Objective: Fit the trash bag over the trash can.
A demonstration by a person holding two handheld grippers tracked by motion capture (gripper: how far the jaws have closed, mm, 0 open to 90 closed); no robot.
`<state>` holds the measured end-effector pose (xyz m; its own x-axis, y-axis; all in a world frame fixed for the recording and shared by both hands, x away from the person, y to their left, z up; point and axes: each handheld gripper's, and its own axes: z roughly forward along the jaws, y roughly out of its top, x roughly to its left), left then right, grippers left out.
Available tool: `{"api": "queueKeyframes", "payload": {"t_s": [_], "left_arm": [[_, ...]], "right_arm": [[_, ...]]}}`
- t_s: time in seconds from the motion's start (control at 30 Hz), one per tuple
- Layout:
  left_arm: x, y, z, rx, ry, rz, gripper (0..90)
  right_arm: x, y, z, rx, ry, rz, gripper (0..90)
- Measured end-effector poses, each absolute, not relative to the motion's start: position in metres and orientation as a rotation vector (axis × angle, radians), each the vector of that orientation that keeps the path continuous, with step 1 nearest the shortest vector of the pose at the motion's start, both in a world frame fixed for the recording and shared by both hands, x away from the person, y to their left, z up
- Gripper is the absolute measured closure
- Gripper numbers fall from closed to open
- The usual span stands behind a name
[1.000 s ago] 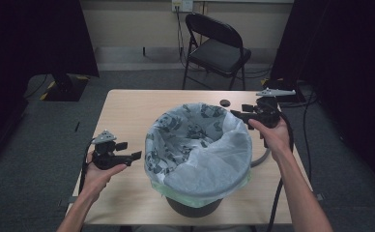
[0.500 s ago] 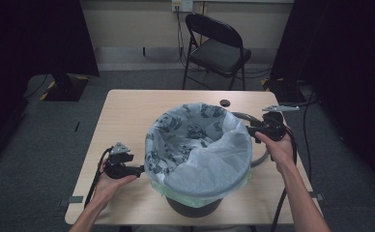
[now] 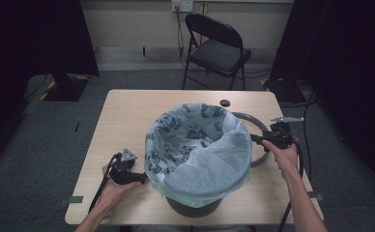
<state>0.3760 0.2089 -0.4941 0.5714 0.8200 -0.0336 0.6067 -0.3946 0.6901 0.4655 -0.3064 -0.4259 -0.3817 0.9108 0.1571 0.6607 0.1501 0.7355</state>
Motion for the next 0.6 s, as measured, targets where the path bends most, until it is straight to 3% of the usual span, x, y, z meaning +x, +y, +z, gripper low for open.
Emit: {"api": "queueKeyframes", "payload": {"t_s": [0.1,0.6], "left_arm": [[0.376,0.205,-0.496,2.149,1.107,0.437,14.6],[0.376,0.206,-0.497,2.150,1.096,0.442,13.9]], "right_arm": [[0.466,-0.311,-0.434,1.524,2.098,1.052,35.5],[0.466,-0.322,-0.454,1.599,2.040,0.939,35.1]]}}
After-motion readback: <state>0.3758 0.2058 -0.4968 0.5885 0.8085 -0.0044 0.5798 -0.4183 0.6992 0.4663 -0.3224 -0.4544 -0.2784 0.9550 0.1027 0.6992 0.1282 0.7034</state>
